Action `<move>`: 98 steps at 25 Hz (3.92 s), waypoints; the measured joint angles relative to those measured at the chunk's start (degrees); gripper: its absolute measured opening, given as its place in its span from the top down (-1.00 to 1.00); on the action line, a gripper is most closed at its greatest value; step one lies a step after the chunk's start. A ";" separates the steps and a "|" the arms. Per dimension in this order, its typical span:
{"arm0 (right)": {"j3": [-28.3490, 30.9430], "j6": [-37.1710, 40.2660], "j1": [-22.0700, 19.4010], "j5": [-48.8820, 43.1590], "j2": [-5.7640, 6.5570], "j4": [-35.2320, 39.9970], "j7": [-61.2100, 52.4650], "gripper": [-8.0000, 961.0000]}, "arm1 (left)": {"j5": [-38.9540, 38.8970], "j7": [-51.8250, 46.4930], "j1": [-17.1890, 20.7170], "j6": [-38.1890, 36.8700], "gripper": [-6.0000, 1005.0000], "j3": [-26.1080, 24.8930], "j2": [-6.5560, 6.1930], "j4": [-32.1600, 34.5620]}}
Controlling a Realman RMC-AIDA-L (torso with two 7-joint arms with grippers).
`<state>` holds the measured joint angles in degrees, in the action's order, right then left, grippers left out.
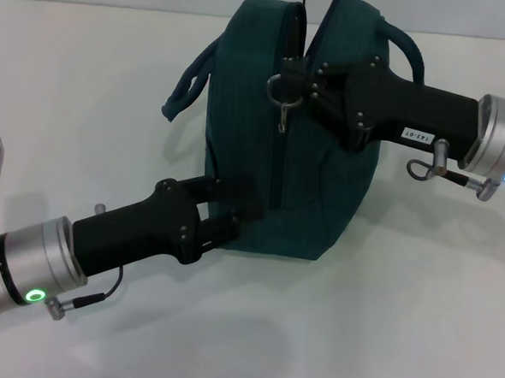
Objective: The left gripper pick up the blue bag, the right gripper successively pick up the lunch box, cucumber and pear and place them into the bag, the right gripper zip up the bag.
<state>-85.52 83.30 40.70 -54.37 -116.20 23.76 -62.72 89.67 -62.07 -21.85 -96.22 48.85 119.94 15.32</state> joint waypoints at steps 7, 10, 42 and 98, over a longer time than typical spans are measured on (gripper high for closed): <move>0.09 0.00 -0.56 0.00 0.00 0.00 0.80 0.96 | -3.20 1.58 1.98 0.00 0.10 -0.36 -0.23 0.65; 0.08 -0.02 -0.57 0.00 0.00 -0.01 1.15 0.96 | -4.26 2.74 2.97 0.92 0.10 -0.55 -0.23 0.60; 0.00 0.33 -0.96 0.07 0.01 -0.04 1.81 0.96 | -7.54 5.73 -0.21 8.00 0.14 -0.07 0.11 -4.31; -2.40 -2.04 -5.56 13.24 0.04 -1.54 -1.95 0.97 | -7.41 18.22 7.07 -2.33 0.84 5.31 -1.28 -1.56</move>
<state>-87.92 81.26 35.14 -41.13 -116.16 22.23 -64.66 82.26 -43.85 -14.78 -98.55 54.16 118.66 13.76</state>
